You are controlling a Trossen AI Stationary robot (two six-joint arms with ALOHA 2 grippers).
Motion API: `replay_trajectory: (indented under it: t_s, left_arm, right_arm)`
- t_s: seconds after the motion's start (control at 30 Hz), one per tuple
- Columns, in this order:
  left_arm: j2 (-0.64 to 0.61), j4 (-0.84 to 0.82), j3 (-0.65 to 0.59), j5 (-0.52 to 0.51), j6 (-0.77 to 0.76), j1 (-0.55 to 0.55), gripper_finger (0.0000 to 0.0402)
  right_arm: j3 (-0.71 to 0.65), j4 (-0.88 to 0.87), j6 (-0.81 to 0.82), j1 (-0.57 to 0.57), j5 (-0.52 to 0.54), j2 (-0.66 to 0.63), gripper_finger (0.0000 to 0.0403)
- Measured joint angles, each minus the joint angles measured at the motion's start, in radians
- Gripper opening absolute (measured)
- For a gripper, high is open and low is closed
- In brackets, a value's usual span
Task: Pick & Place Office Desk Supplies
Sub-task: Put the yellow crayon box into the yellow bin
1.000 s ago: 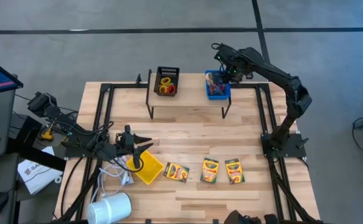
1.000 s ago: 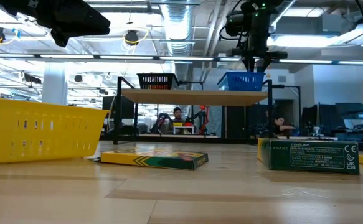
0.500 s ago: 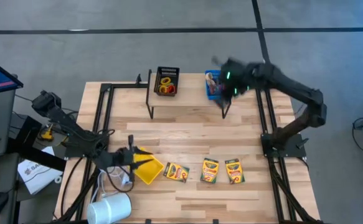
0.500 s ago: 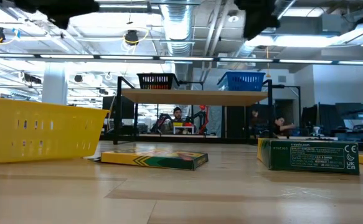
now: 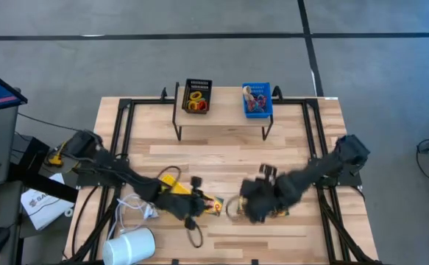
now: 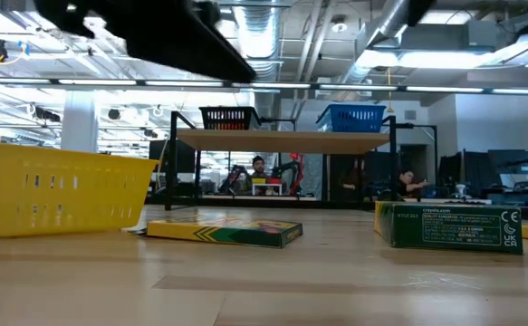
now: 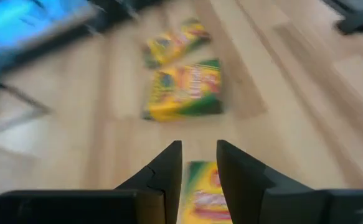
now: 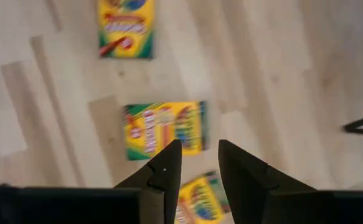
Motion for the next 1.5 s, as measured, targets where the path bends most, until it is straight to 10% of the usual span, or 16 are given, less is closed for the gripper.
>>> replay_trajectory:
  t_s: [0.27, 0.5, 0.97, 1.2, 1.5]
  left_arm:
    - [0.131, -0.282, 0.205, 0.116, -0.344, 0.14, 0.0094]
    - [0.136, -0.194, 0.218, 0.358, -0.409, 0.292, 0.0094]
    - [0.311, -0.064, 0.217, 0.525, -0.499, 0.338, 0.0094]
    - [0.343, 0.168, 0.218, 0.751, -0.537, 0.351, 0.0095]
    - [0.346, 0.164, 0.212, 0.608, -0.632, 0.334, 0.0148]
  right_arm:
    - [-0.022, -0.206, 0.516, 0.161, 0.055, 0.135, 0.0103]
    - [-0.33, -0.077, 0.778, 0.218, -0.083, 0.02, 0.0103]
    - [-0.884, 0.825, 0.615, 0.157, -0.094, -0.25, 0.0103]
    - [-0.892, 0.854, 0.504, 0.108, -0.107, -0.299, 0.0103]
    - [-0.909, 0.847, 0.586, 0.128, -0.056, -0.297, 0.0103]
